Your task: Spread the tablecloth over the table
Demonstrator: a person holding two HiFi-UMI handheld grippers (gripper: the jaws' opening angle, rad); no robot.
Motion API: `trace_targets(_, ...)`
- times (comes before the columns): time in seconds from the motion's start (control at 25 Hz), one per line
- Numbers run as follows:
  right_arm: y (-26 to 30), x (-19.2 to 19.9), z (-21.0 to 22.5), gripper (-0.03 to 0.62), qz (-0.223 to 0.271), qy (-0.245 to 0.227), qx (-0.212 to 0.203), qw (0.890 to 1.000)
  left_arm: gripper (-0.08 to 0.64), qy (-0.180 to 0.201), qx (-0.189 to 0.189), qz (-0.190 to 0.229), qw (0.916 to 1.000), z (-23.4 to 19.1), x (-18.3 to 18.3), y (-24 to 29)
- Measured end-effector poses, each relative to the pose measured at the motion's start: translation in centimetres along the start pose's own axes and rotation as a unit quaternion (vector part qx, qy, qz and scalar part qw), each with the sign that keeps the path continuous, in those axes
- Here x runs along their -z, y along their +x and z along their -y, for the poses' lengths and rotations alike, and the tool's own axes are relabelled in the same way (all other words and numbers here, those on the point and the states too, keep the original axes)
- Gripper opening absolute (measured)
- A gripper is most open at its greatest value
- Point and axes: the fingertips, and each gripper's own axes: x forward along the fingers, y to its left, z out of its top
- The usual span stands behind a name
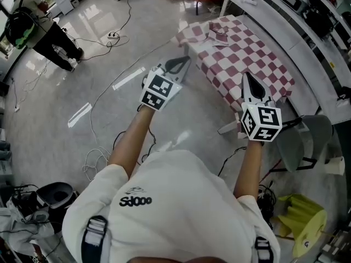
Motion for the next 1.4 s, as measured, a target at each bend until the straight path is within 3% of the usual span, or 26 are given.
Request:
trace_targets(0.4, -0.4, 2.9, 2.7, 0.021, -0.019, 0.002, -0.031, 0.999, 0.028, -0.023, -0.03, -0.026, 0.9989, 2.0, 1.7, 2.0)
trace_targets(0.76, 3.6, 4.9, 5.3, 0.021, -0.037, 0.008, -0.024, 0.999, 0.028, -0.021, -0.018, -0.044, 0.9987, -0.1, 3.5, 6.7)
trace_targets(1.0, 10.3, 5.3, 6.2, 0.021, -0.048, -0.01, -0.021, 0.999, 0.028, -0.024, -0.014, -0.038, 0.9989, -5.5, 4.8, 11.7)
trace_targets(1.4, 22.9, 4.3, 9.6, 0.021, -0.059, 0.004, 0.009, 0.998, 0.028, -0.022, 0.021, -0.04, 0.9987, -15.2, 6.3, 21.0)
